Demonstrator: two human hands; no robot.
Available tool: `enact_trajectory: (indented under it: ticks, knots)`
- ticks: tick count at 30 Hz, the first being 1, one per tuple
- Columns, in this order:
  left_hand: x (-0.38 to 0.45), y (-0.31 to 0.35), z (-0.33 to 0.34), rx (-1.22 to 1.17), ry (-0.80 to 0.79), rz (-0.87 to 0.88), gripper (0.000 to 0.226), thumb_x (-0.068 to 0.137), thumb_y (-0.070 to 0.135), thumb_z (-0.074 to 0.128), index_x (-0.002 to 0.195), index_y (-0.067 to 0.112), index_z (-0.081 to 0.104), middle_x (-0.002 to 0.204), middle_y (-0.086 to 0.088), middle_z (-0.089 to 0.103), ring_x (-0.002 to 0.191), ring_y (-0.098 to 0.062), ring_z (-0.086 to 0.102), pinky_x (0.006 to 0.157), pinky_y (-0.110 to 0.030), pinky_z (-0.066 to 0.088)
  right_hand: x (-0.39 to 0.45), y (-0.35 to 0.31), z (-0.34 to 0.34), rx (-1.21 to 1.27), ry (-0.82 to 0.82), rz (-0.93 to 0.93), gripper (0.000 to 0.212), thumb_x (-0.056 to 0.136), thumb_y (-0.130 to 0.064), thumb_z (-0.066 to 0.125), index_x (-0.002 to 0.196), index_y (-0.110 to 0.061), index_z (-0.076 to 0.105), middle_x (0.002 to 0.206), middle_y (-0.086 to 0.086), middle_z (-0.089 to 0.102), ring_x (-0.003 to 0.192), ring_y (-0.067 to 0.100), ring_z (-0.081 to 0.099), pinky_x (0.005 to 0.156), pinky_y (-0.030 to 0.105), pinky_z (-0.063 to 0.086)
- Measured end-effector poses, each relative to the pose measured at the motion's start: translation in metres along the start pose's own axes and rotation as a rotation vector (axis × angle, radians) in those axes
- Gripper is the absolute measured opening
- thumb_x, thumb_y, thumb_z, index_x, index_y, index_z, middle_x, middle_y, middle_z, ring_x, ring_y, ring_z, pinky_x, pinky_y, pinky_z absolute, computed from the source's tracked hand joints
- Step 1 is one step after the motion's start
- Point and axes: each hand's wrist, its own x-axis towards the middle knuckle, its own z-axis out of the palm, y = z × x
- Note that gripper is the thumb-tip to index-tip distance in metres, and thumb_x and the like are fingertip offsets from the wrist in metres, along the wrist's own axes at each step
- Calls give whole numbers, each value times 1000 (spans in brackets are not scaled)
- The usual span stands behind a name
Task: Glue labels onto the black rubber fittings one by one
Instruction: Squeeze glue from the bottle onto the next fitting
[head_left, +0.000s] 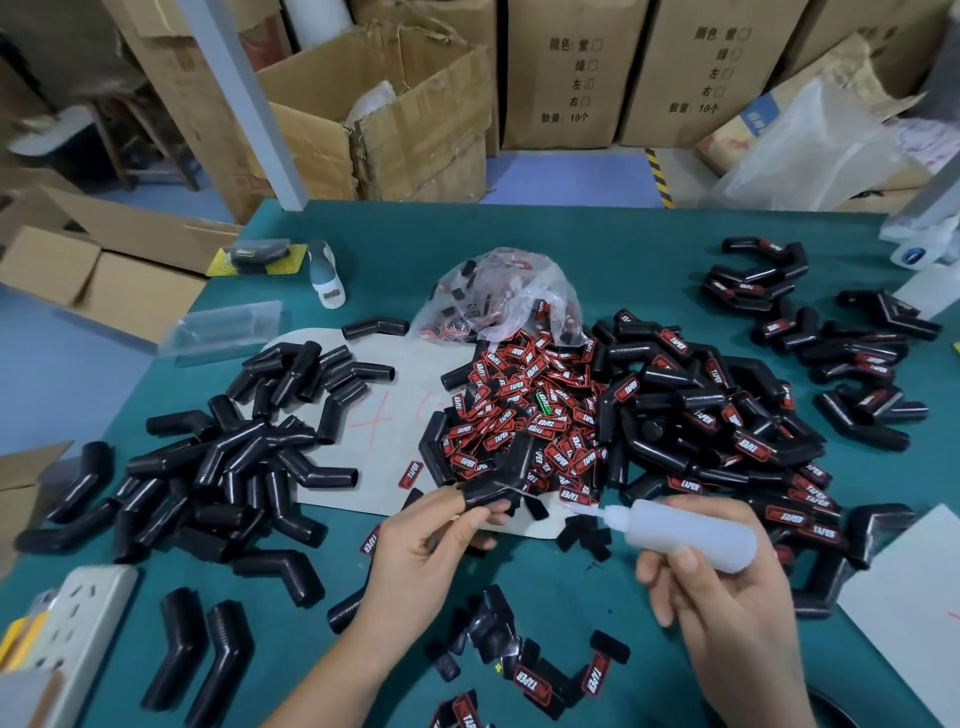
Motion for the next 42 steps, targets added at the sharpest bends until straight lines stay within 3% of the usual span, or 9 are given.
enact_trajectory:
  ticks: [2, 4, 7, 15, 20, 25, 31, 39, 42]
  knots:
    - [0, -2, -1, 67, -13, 55, 24, 104, 37, 62, 116, 30, 81, 112, 2, 78, 104, -21, 75, 83, -30, 62, 2, -4, 3, 61, -54, 31, 13, 88, -25, 73, 99, -17, 71, 100, 23, 67, 61, 19, 61, 46, 25, 45]
    - [1, -4, -2, 117, -5, 97, 23, 106, 40, 61, 115, 35, 81, 117, 5, 76, 104, -19, 74, 84, -31, 61, 2, -2, 1, 68, -72, 72, 38, 81, -46, 84, 97, -15, 69, 108, 20, 67, 64, 20, 60, 50, 25, 46]
    - [1, -7, -2, 156, 35, 135, 22, 106, 40, 60, 111, 36, 81, 120, 6, 74, 104, -19, 73, 84, -40, 62, 1, 0, -2, 87, -61, 97, 8, 86, -17, 66, 94, -15, 66, 116, 21, 65, 65, 22, 56, 61, 27, 51]
    - [-2, -11, 0, 154, 125, 177, 23, 106, 33, 62, 114, 23, 82, 122, 1, 74, 109, -30, 72, 89, -58, 61, -1, -1, -5, -4, -31, 161, 45, 79, -14, 71, 122, -28, 68, 120, 2, 70, 78, 23, 59, 81, 25, 58]
    - [-3, -4, 4, 181, 147, 257, 30, 104, 22, 62, 120, 40, 78, 126, 5, 72, 115, -25, 71, 95, -41, 60, 0, -3, -5, -31, -11, 184, 54, 72, -12, 77, 123, -25, 66, 122, 8, 70, 108, 33, 67, 98, 47, 57]
    - [-2, -2, 5, 222, 190, 290, 26, 100, 15, 62, 112, 30, 80, 128, 17, 68, 111, -11, 71, 92, -15, 55, 1, -2, -5, -46, -3, 150, 61, 74, -15, 77, 131, -32, 64, 126, 5, 69, 100, 28, 70, 88, 39, 61]
    - [-4, -1, 7, 118, 200, 186, 21, 105, 38, 62, 116, 40, 80, 124, 7, 67, 106, -28, 72, 91, -36, 62, 0, 0, -4, -87, -30, 122, 54, 71, -17, 80, 120, -38, 71, 115, -2, 72, 87, 24, 71, 69, 25, 59]
    - [-2, 5, 8, 45, 234, 25, 14, 101, 30, 71, 94, 24, 82, 92, 5, 53, 72, -12, 53, 65, -16, 43, -7, -7, 9, -166, 89, -16, 32, 90, -33, 75, 115, -50, 68, 108, -14, 70, 73, 13, 68, 71, 22, 59]
    - [-1, 9, 9, 36, 231, 32, 18, 98, 14, 67, 88, 24, 78, 86, 13, 52, 68, -1, 53, 64, -9, 40, -9, -6, 10, -206, 121, -77, 40, 88, -20, 81, 108, -53, 68, 107, -16, 70, 83, 10, 72, 76, 20, 60]
